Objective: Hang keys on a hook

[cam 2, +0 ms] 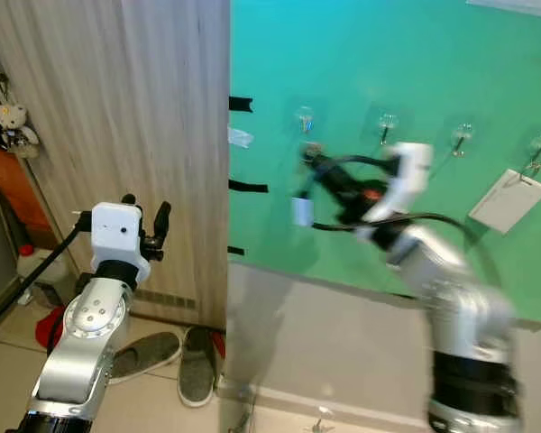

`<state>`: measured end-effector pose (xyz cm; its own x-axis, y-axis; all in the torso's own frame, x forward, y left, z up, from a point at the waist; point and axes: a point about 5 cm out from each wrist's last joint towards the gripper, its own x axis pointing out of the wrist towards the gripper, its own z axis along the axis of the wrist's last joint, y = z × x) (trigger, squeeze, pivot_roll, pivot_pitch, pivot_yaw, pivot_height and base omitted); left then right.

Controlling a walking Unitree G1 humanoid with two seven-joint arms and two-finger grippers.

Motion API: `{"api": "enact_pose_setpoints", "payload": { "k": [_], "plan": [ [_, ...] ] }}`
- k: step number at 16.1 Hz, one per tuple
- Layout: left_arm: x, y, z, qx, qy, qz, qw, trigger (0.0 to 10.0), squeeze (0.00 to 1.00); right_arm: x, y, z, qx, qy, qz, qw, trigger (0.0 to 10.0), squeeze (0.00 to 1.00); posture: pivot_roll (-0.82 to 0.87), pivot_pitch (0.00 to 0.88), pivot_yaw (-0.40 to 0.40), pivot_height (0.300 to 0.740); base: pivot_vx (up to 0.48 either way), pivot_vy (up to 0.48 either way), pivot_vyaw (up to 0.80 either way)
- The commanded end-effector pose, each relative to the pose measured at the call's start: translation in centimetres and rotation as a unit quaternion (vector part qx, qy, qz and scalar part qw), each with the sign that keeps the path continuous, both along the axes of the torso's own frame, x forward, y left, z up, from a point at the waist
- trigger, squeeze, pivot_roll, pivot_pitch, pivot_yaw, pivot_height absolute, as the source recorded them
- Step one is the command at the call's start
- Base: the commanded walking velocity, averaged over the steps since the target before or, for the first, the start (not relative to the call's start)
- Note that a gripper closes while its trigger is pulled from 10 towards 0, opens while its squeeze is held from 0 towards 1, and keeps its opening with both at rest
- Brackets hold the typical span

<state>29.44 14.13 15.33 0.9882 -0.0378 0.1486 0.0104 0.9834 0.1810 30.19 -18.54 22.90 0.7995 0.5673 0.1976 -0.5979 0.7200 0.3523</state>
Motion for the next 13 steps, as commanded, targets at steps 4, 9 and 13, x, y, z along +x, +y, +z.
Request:
{"api": "enact_pose_setpoints", "payload": {
  "k": [4,9,13],
  "plan": [
    [0.4,-1.5,0.0,-0.005,0.002,-0.032,0.999,10.0,0.0,-0.7,-2.8,0.9,-0.004,-0.013,-0.027,1.0,0.0,0.0,-0.07,0.0,-0.027,0.74,0.0,0.0,0.0],
    [0.6,-1.9,-0.1,-0.009,0.004,-0.043,0.999,10.0,0.0,-1.1,-4.8,1.2,0.017,-0.005,-0.046,0.999,0.0,0.0,-0.09,0.0,-0.019,0.74,0.0,0.0,0.0],
    [0.8,-2.1,-0.2,-0.012,0.006,-0.047,0.999,10.0,0.0,-0.9,-5.2,0.9,0.049,0.008,-0.051,0.997,0.0,0.0,-0.1,0.0,-0.014,0.74,0.0,0.0,0.0]
  ]
}}
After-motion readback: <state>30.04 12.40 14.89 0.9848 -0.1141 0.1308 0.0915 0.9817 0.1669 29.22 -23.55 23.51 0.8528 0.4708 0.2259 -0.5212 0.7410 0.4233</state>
